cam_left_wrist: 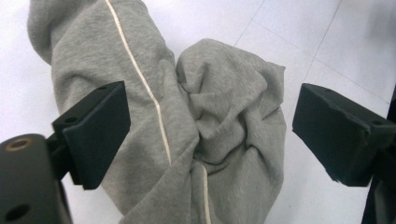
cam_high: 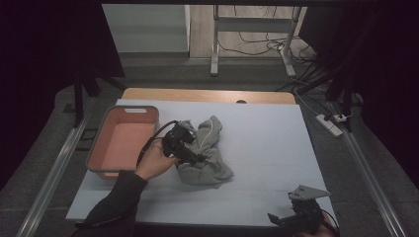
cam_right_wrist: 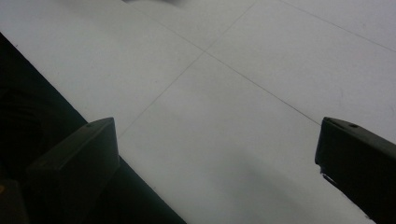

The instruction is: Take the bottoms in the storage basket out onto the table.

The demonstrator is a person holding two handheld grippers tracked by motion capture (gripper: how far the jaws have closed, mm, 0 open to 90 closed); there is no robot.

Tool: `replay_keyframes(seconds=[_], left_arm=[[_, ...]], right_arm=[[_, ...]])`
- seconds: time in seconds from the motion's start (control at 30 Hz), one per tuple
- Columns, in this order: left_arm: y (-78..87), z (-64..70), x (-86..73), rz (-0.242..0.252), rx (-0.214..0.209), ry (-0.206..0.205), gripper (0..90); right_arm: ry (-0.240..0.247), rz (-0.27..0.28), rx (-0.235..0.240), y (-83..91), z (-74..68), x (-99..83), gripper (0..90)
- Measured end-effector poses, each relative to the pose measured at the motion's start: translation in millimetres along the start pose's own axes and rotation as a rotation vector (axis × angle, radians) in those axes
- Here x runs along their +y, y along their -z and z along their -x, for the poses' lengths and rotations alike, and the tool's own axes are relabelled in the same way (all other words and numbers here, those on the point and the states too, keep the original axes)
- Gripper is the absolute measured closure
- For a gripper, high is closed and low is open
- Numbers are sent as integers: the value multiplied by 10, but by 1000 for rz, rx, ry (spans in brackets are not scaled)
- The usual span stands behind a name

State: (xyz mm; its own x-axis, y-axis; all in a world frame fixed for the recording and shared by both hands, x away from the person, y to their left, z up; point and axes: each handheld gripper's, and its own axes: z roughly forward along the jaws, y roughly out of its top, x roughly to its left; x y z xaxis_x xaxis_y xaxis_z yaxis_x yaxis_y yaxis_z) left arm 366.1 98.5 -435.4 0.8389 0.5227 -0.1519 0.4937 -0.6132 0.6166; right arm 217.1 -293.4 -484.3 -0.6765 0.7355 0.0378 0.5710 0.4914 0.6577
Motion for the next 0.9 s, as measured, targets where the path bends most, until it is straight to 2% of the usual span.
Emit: replay_keyframes(seconds=[0.13, 0.3, 0.57, 0.67, 0.77, 0.9], left_arm=[[53, 5, -31, 24, 2, 3, 86], [103, -14, -90, 62, -18, 19, 52], [165, -20, -175, 69, -10, 19, 45], [201, -24, -205, 71, -21, 27, 53], [228, -41, -244, 75, -54, 49, 69], [273, -35, -288, 78, -30, 44, 64]], right_arm=[[-1, 0, 0, -1, -2, 1, 0], [0, -1, -1, -1, -1, 0, 0], [-3, -2, 0, -1, -4, 2, 0], [-3, -2, 0, -1, -4, 2, 0], [0, -4, 0, 1, -4, 2, 0], [-1, -5, 0, 4, -7, 3, 0]])
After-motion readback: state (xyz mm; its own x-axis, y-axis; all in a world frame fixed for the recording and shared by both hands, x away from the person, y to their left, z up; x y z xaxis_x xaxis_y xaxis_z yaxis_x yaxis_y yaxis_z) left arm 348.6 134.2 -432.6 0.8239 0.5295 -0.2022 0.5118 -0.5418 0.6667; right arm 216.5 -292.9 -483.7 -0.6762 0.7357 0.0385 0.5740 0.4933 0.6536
